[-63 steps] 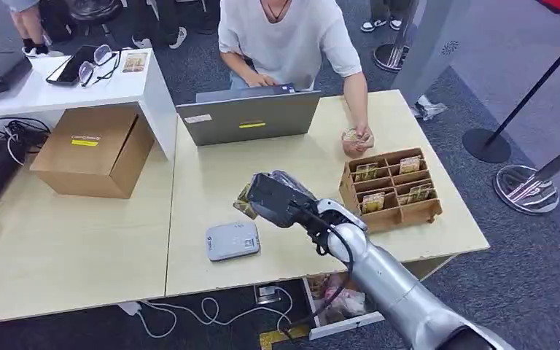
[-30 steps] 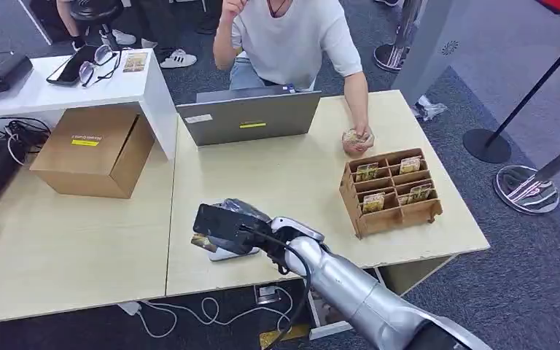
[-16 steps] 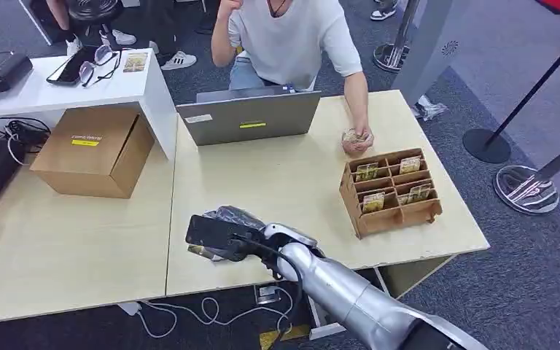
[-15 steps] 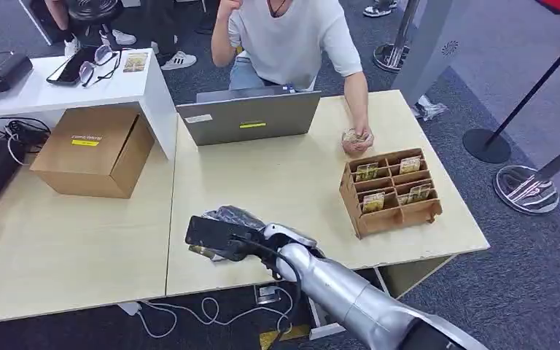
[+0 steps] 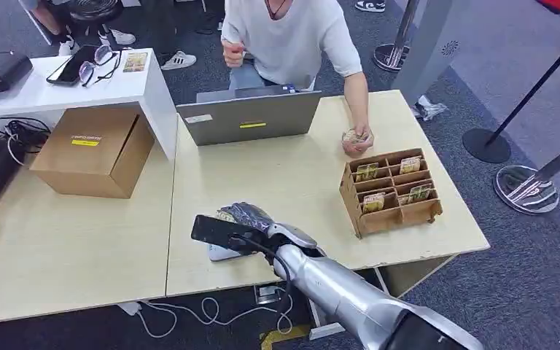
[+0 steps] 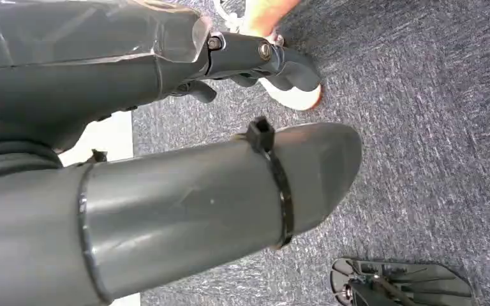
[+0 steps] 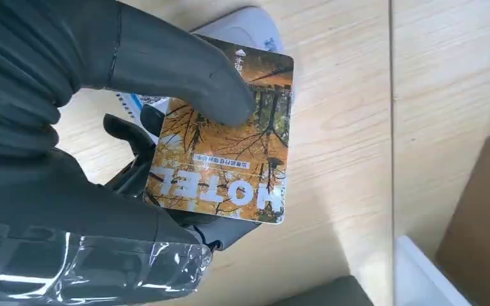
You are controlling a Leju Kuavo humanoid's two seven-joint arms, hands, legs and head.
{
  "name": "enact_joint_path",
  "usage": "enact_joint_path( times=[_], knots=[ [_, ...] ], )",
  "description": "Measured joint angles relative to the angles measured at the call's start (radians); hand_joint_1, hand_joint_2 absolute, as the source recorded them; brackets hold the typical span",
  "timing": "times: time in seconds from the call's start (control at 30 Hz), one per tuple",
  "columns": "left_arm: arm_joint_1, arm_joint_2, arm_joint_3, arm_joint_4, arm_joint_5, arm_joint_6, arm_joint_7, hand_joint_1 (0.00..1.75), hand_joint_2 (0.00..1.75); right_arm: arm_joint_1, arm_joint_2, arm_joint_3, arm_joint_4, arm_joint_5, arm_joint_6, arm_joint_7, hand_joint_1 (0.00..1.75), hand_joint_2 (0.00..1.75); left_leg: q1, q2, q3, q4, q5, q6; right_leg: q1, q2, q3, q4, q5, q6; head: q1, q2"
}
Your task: Pass the card to the sensor for recognition and then transmit it.
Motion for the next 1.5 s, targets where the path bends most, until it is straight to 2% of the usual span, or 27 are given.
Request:
enact_joint_path(
  times=[0.8, 1.23, 1.5],
  knots=[
    [-0.001, 0.004, -0.003, 0.0, -0.02, -0.017, -0.024, 0.0, 0.0, 0.0, 0.0, -0.029, 0.111, 0.04, -0.035, 0.025, 1.75, 1.75, 0.0, 0.0, 0.0, 0.0, 0.0, 0.0, 0.0, 0.0, 0.0, 0.0, 0.0, 0.0, 0.0, 0.0],
    [-0.004, -0.002, -0.003, 0.0, -0.012, -0.011, 0.004, 0.0, 0.0, 0.0, 0.001, -0.032, 0.12, 0.076, -0.045, 0.028, 1.75, 1.75, 0.0, 0.0, 0.0, 0.0, 0.0, 0.0, 0.0, 0.0, 0.0, 0.0, 0.0, 0.0, 0.0, 0.0],
    [-0.007, -0.006, -0.002, 0.0, -0.016, -0.011, 0.007, 0.0, 0.0, 0.0, 0.023, -0.032, 0.129, 0.11, -0.045, 0.034, 1.75, 1.75, 0.0, 0.0, 0.0, 0.0, 0.0, 0.0, 0.0, 0.0, 0.0, 0.0, 0.0, 0.0, 0.0, 0.0]
  ],
)
